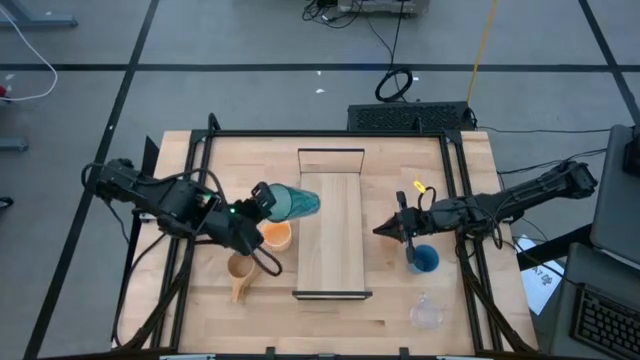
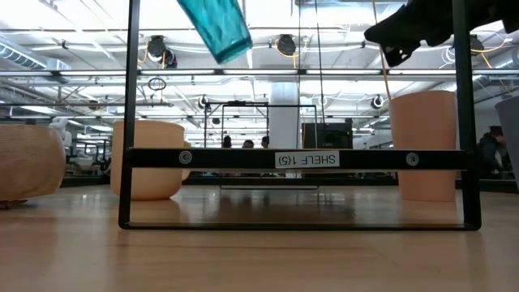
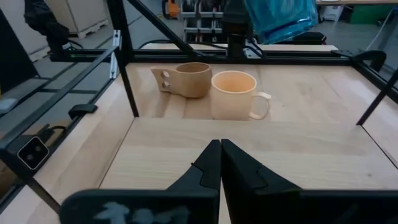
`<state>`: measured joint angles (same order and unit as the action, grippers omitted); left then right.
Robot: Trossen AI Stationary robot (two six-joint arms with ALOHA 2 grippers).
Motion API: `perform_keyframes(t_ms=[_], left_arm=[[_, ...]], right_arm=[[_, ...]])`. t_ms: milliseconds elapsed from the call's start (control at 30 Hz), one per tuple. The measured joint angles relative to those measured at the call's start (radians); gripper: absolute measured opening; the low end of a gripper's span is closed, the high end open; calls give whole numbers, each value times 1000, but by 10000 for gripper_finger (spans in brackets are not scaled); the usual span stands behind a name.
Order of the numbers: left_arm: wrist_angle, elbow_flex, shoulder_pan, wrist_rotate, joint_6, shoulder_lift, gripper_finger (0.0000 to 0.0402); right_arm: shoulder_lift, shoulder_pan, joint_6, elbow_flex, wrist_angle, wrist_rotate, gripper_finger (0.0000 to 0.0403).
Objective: Stack small to large cups/mugs on shelf
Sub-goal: Put the light blue cup on the shelf
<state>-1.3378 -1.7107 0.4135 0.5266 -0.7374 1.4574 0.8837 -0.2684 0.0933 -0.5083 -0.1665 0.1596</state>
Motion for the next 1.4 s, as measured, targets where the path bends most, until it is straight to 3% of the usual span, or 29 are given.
perform_keyframes(t_ms=[167,567,933,1200,1333,1400], left_arm=[[73,0,33,-1,185,0,4],[149,0,92,24,793,0,4],[279,0,90,38,1166,1,4],[292,0,105,43,1136,2,4],[291,0,121,43,1010,2,6],[271,0,133,38,859,2,5]], right_arm=[[0,-6,-8,0,-8,0,0],[0,-9,-30,0,-41,80,0],[4,-9,-83,0,-41,187,0],[16,-9,-64,1,-43,189,0],[19,-9,-55,1,-47,189,0],[19,-9,-43,1,-47,189,0]])
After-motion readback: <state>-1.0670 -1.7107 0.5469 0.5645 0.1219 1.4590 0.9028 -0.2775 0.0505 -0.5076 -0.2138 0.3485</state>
